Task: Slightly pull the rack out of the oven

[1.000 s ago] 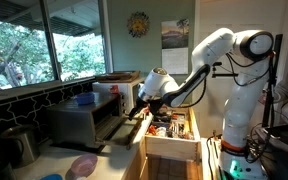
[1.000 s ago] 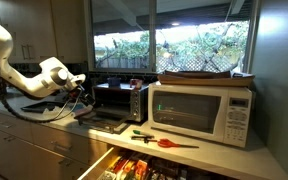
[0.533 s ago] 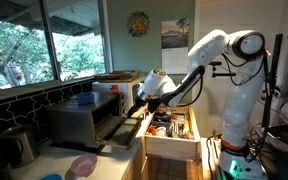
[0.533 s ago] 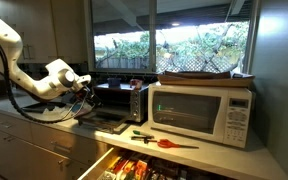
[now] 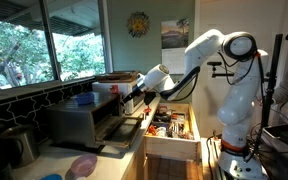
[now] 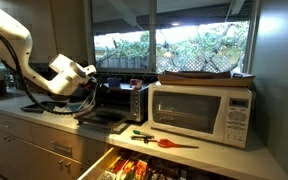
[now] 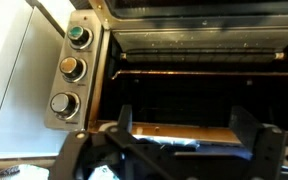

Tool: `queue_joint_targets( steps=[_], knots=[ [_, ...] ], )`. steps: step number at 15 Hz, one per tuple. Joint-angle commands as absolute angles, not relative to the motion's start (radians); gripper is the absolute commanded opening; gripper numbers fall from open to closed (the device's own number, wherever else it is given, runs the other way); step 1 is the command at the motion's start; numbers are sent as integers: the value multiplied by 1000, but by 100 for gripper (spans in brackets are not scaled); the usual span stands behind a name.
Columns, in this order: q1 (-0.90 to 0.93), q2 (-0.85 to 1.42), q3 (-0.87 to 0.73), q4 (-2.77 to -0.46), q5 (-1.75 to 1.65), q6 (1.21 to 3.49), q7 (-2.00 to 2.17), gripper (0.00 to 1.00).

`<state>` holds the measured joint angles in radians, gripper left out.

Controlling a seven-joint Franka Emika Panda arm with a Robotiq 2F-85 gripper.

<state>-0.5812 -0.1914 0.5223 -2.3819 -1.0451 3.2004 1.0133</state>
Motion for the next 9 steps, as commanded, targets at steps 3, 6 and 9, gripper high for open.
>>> queue_joint_targets(
  steps=[3,6,9],
  knots=[
    [-722,-109,643,-2292,-1176,3255,1139,100],
    [-743,-82,676,-2294,-1210,3255,1183,100],
    [-768,-78,687,-2296,-1258,3248,1237,100]
  ],
)
